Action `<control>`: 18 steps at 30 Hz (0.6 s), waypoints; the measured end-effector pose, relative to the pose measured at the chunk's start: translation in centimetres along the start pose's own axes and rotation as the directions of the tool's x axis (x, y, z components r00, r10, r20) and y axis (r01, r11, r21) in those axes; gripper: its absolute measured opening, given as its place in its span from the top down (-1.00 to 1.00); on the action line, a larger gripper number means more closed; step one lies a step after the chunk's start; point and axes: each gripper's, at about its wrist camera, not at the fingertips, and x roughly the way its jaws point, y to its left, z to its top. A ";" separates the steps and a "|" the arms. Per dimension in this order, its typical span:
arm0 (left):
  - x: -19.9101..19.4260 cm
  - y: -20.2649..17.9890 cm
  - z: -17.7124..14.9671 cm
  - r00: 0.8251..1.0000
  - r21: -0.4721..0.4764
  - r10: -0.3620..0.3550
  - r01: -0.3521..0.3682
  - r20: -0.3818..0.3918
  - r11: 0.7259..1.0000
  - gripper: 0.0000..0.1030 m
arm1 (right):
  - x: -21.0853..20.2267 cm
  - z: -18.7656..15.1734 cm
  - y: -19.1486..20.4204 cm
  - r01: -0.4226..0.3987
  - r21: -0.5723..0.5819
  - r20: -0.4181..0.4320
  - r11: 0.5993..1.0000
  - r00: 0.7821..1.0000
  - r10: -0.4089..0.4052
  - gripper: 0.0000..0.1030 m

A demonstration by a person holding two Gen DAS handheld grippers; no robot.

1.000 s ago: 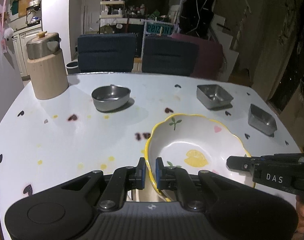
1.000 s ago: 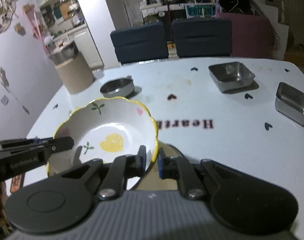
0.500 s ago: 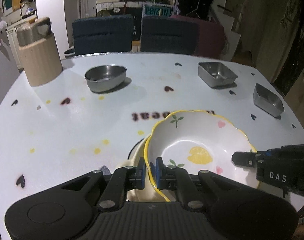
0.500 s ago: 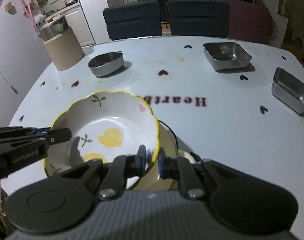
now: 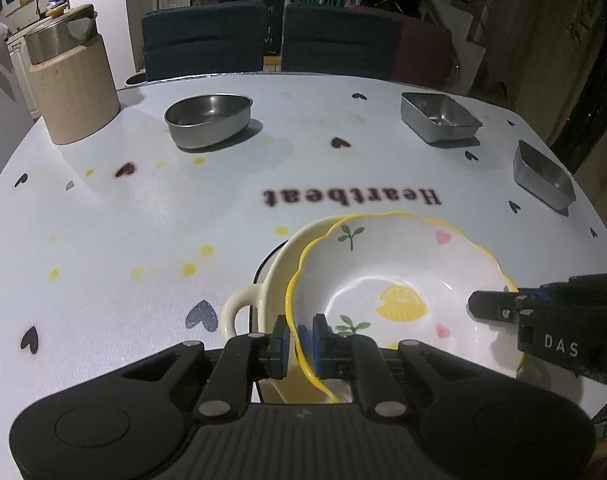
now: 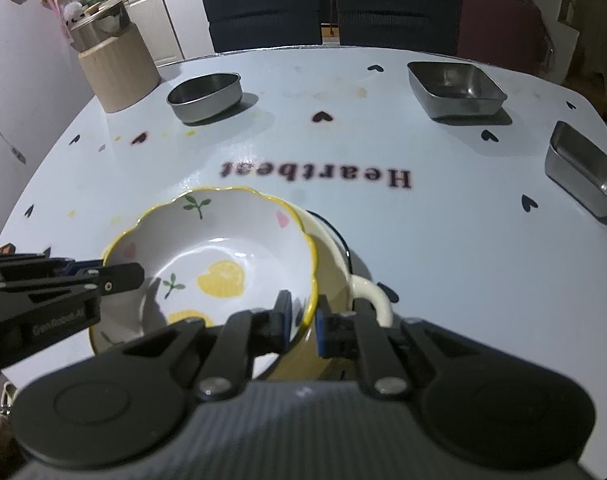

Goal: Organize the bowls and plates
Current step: 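Carry the lemon dish with both grippers over the cream bowl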

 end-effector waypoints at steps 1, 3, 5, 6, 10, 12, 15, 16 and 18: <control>0.1 0.0 0.0 1.000 -0.001 0.000 0.000 -0.003 1.000 0.75 | 0.0 0.0 0.0 0.000 -0.001 -0.001 1.000 1.000 0.000 0.72; 0.3 0.1 -0.1 1.000 -0.003 0.002 -0.002 -0.009 1.000 0.75 | 0.0 0.1 0.0 0.000 -0.002 -0.004 1.000 1.000 0.000 0.72; 0.5 0.2 -0.1 1.000 -0.001 0.005 -0.005 -0.009 1.000 0.75 | 0.2 0.1 0.0 0.003 -0.005 -0.008 1.000 1.000 -0.003 0.72; 0.6 0.2 -0.1 1.000 -0.001 0.007 -0.007 -0.009 1.000 0.74 | 0.2 0.1 0.1 0.005 -0.006 -0.009 1.000 1.000 -0.005 0.72; 1.0 0.3 -0.1 1.000 -0.003 0.018 -0.018 -0.009 1.000 0.73 | 0.4 0.3 0.2 0.002 -0.006 -0.011 1.000 1.000 -0.002 0.73; 1.2 0.3 -0.1 1.000 -0.003 0.011 -0.011 -0.015 1.000 0.74 | 0.5 0.4 0.2 -0.004 -0.004 -0.011 1.000 1.000 0.004 0.73; 1.7 0.1 -0.3 0.999 0.007 0.004 -0.004 -0.035 1.000 0.73 | 1.0 0.5 0.0 0.011 -0.005 -0.018 1.000 1.000 -0.011 0.76; 1.9 0.1 -0.3 0.999 0.006 0.001 -0.001 -0.044 1.000 0.73 | 1.1 0.5 0.0 0.016 -0.002 -0.022 1.000 1.000 -0.016 0.77; 2.1 0.1 -0.4 0.998 0.003 -0.009 0.009 -0.057 1.000 0.72 | 1.3 0.5 -0.1 0.022 0.001 -0.029 1.000 0.999 -0.022 0.79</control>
